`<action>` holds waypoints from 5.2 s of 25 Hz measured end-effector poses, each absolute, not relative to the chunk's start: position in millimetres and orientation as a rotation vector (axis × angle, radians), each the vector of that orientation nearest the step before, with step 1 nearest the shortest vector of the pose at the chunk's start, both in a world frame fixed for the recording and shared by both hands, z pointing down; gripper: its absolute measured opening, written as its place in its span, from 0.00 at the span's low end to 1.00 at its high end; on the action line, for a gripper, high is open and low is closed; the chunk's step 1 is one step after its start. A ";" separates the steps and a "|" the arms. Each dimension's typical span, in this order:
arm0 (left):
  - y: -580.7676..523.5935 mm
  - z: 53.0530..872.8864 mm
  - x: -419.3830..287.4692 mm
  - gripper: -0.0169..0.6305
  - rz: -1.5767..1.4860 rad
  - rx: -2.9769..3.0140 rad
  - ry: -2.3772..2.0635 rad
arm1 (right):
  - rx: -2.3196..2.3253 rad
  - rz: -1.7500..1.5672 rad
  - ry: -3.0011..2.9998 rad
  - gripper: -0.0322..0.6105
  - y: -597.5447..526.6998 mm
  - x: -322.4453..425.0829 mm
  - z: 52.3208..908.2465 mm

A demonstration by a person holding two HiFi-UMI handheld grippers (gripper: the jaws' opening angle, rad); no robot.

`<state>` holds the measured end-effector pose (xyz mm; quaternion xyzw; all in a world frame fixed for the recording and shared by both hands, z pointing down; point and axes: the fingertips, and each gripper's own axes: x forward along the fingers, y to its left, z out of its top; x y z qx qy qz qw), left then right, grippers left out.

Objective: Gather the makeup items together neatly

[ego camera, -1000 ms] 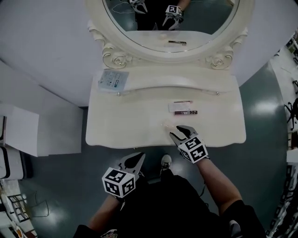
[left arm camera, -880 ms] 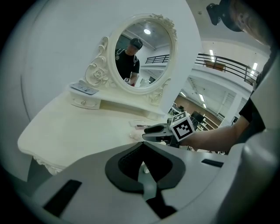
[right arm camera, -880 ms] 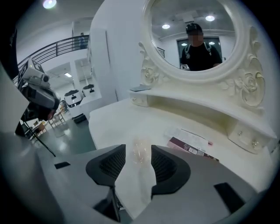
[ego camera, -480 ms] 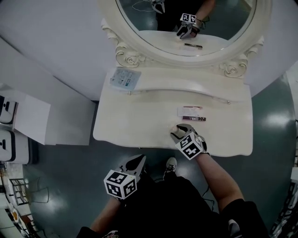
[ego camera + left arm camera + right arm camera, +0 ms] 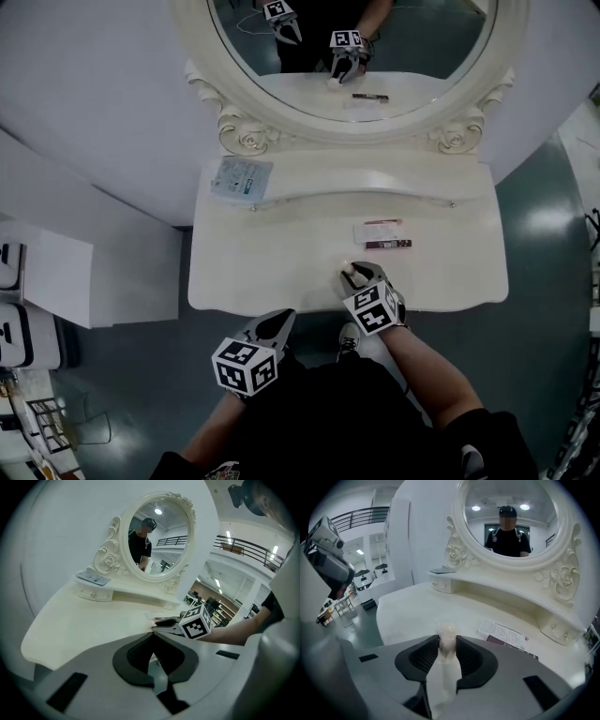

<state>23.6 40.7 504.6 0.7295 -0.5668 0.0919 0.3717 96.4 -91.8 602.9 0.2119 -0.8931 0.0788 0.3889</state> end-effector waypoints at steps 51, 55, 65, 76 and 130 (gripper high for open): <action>36.1 510.0 -102.5 0.04 0.314 2.186 -0.978 | 1.172 0.438 -2.164 0.34 -78.4 51.8 559.2; 24.1 505.3 -76.8 0.04 0.307 2.187 -0.991 | 1.068 0.307 -2.128 0.34 -102.5 119.3 562.3; 1.8 508.5 -17.1 0.04 0.305 2.120 -1.086 | 0.581 -0.008 -2.022 0.34 -173.1 205.2 582.2; -1.8 522.5 16.6 0.04 0.264 1.983 -1.225 | 0.060 -0.168 -1.919 0.34 -194.4 213.6 625.0; 34.7 521.9 -118.3 0.04 0.318 2.166 -0.960 | 1.201 0.707 -1.729 0.20 -70.9 49.7 633.3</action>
